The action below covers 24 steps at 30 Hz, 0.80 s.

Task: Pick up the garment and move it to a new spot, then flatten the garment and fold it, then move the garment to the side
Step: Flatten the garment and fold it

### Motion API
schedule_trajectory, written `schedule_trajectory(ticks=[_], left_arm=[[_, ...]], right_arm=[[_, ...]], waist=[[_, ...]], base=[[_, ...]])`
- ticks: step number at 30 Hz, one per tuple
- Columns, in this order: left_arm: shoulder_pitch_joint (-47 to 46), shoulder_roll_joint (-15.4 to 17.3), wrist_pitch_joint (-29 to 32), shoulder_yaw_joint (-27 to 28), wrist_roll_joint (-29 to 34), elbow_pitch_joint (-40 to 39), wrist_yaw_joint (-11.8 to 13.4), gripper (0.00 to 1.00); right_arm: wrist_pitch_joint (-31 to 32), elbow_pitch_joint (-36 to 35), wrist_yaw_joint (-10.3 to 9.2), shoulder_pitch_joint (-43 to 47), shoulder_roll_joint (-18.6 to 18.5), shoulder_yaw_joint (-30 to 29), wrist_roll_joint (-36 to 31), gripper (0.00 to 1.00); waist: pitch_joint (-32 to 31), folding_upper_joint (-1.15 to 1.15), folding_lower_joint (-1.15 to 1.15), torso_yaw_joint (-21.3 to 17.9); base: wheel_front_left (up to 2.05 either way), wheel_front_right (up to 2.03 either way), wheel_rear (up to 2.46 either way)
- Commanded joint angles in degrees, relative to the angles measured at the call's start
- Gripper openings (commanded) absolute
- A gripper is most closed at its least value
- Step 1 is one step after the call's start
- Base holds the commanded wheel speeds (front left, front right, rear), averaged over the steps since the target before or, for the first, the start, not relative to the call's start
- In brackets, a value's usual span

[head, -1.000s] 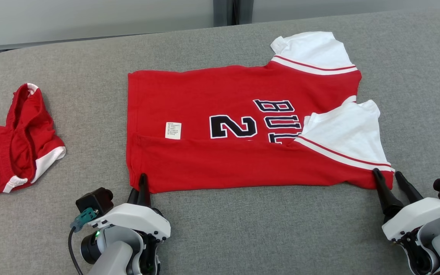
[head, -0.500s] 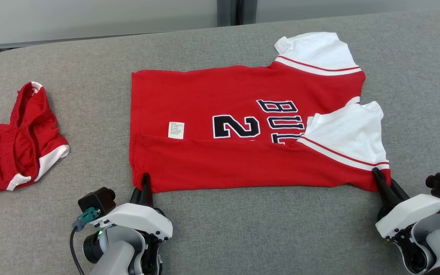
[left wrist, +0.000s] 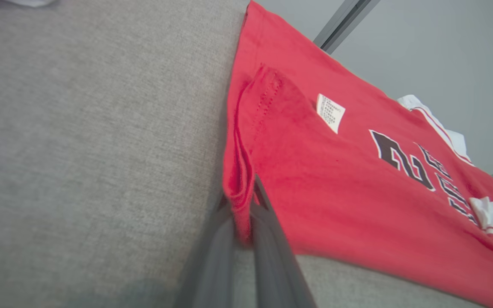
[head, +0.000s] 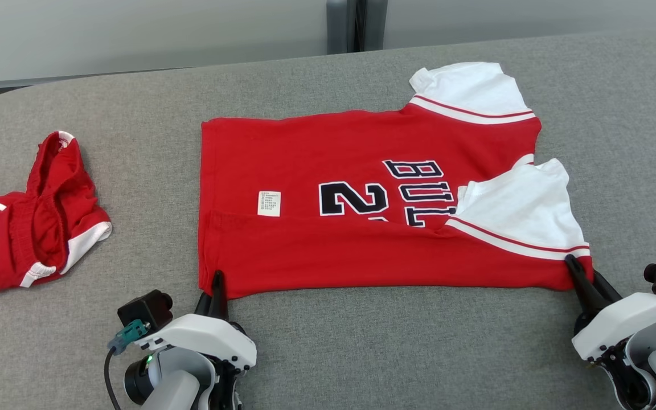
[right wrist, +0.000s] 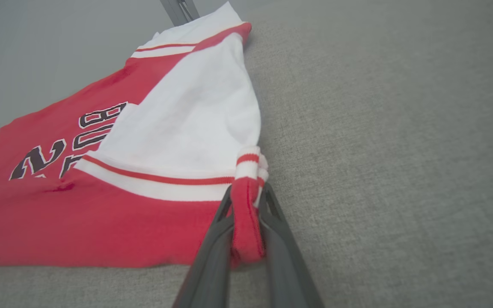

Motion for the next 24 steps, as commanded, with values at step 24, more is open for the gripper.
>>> schedule_trajectory(ticks=[24], left_arm=[[10.6,3.5,0.1,-1.3,5.1,-7.1,1.9,0.0]], right_arm=[[9.6,-8.0,-0.04,7.4,-6.5,5.9,6.3,0.0]], waist=[[-6.5,0.0,0.0,-0.7]], base=[[0.0,0.0,0.0]])
